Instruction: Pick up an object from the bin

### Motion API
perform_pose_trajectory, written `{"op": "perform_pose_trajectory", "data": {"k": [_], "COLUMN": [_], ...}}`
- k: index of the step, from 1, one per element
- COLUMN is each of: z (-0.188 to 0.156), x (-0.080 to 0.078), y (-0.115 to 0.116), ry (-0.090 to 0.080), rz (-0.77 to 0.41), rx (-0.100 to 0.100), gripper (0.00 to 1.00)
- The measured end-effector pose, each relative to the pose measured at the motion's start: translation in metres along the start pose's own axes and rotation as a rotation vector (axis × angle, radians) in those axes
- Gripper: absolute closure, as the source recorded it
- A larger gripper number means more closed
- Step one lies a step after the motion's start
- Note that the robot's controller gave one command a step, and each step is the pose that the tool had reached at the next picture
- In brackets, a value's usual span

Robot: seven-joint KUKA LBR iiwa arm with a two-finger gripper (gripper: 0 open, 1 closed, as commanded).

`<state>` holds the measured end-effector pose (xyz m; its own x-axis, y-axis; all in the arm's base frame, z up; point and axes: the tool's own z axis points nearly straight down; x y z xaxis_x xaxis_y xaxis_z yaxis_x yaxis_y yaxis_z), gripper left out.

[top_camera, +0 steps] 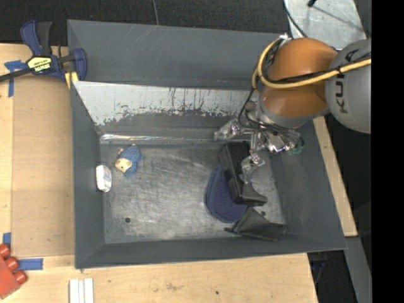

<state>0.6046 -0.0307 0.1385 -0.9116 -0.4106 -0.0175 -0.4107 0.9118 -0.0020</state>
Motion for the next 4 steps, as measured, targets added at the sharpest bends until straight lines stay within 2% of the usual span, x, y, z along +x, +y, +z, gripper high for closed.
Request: {"op": "perform_pose_trajectory", "data": {"k": [1,2,3,4], "z": [-0.033,0.035,0.050,0.050], "x": [0.015,0.017,0.015,0.015], "y": [0.001,-0.001,0.027,0.026], "ry": [0.010,-0.003,0.003,0.003], "rz": [-0.007,-0.461,-0.806,-0.804], "rx": [0.001,0.001,0.009,0.009], "gripper": [0.00,0.00,0.00,1.00]}}
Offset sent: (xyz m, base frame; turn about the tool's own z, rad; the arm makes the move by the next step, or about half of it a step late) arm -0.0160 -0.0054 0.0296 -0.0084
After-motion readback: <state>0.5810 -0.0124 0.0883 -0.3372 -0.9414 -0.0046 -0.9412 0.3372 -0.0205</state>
